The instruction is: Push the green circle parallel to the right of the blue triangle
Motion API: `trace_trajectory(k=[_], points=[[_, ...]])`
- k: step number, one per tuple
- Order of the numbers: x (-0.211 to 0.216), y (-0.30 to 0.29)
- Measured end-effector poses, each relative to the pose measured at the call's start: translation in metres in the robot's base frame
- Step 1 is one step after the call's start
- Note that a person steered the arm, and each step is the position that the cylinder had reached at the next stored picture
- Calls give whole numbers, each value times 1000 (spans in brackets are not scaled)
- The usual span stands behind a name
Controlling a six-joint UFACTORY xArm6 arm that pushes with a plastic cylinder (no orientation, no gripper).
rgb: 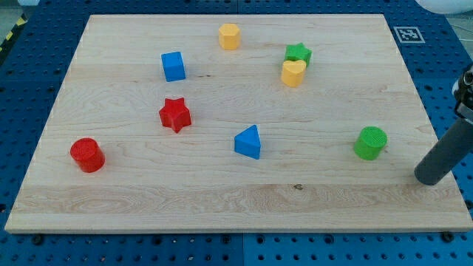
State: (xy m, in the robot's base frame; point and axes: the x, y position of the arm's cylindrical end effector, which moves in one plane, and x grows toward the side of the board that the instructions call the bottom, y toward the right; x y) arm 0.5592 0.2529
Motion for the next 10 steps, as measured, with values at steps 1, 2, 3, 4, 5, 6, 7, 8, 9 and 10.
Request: trace_trajectory(k=[1,2,3,4,5,6,7,8,9,10], points=[[0,-8],[0,-20],[-3,-38],[-24,-38],[-32,-38],[-36,-45],[-43,-47],[-50,-51],[-53,-51],[-49,-51]])
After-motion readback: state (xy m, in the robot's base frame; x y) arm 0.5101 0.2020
